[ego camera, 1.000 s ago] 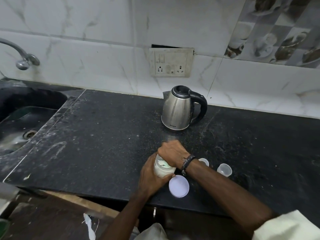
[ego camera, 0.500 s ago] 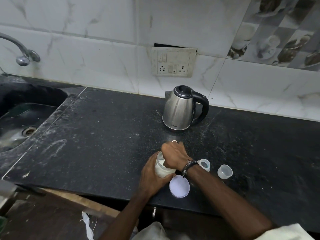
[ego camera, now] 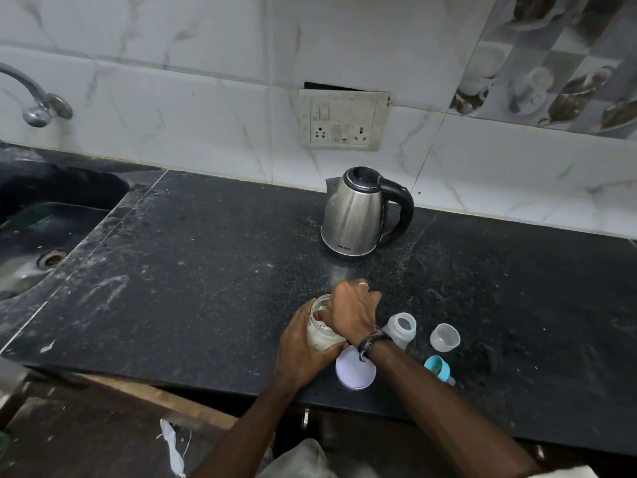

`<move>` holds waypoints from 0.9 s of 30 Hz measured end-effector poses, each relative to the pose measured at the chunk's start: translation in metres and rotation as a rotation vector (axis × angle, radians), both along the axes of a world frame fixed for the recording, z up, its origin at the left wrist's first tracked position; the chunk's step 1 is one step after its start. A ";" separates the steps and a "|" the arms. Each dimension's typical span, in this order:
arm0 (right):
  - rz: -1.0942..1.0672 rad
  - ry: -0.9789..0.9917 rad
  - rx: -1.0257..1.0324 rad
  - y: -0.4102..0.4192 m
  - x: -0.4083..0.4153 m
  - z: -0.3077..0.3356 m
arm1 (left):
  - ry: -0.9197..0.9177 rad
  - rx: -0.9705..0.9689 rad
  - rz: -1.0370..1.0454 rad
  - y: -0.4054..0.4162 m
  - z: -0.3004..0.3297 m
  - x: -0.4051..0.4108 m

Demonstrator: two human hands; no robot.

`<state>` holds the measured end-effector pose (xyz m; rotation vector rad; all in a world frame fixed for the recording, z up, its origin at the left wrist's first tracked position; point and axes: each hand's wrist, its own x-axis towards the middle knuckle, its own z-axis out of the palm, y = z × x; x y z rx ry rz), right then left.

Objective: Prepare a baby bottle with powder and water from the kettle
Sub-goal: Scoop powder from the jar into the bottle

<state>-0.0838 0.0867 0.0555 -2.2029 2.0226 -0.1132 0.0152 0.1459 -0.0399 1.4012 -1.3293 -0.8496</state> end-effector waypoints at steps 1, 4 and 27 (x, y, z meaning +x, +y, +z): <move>0.009 -0.005 0.038 -0.001 -0.001 0.001 | 0.000 0.000 -0.001 0.000 -0.001 0.000; 0.099 0.082 0.117 -0.004 -0.005 0.009 | 0.001 0.004 -0.007 -0.001 -0.002 0.000; -0.074 -0.208 0.148 -0.009 -0.008 0.006 | 0.003 -0.031 -0.018 0.000 0.001 0.000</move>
